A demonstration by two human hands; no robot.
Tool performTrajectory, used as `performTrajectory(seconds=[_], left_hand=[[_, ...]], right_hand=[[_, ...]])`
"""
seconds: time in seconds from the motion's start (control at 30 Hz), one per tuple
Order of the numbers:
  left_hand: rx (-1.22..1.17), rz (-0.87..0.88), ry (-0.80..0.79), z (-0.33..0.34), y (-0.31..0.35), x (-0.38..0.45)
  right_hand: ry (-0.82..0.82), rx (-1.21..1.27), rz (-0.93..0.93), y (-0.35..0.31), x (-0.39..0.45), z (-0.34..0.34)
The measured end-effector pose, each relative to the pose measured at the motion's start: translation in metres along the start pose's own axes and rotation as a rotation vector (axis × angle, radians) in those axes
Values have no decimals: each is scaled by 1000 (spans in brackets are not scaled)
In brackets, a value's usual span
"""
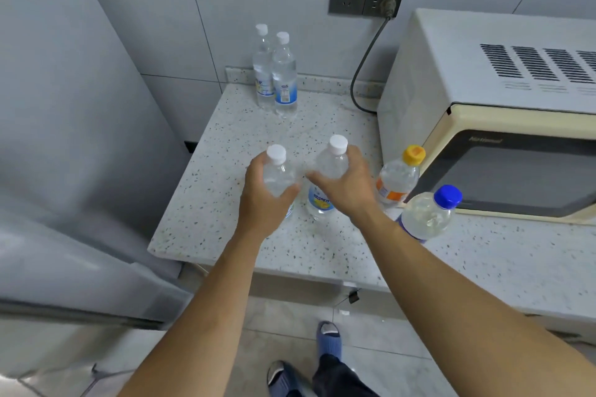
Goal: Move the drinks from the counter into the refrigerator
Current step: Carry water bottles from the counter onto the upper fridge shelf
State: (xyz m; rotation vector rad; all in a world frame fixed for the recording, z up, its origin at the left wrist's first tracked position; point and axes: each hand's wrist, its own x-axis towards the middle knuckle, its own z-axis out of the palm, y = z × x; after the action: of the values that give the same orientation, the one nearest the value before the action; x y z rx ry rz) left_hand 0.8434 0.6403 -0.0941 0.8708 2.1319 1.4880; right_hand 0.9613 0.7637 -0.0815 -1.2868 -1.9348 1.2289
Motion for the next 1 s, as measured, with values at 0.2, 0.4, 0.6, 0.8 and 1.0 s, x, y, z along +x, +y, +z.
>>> performTrajectory(seconds=[0.2,0.4,0.6,0.8,1.0], left_hand=[[-51,-207,-29,13,-44,-6],[-86,-200,43,9,-47,-31],[-160,-251,57,-10,-41,-105],[-365,-353,83,-39,-55,-208],[-451,-511,290,-76,-80,-327]], right_hand=[[-41,159,123,43,-7,21],[-26,278,53,57,-23,23],[-169,318,-71,71,-71,5],[-444,317,-98,79,-126,3],[-780,238,-111,92,-207,41]])
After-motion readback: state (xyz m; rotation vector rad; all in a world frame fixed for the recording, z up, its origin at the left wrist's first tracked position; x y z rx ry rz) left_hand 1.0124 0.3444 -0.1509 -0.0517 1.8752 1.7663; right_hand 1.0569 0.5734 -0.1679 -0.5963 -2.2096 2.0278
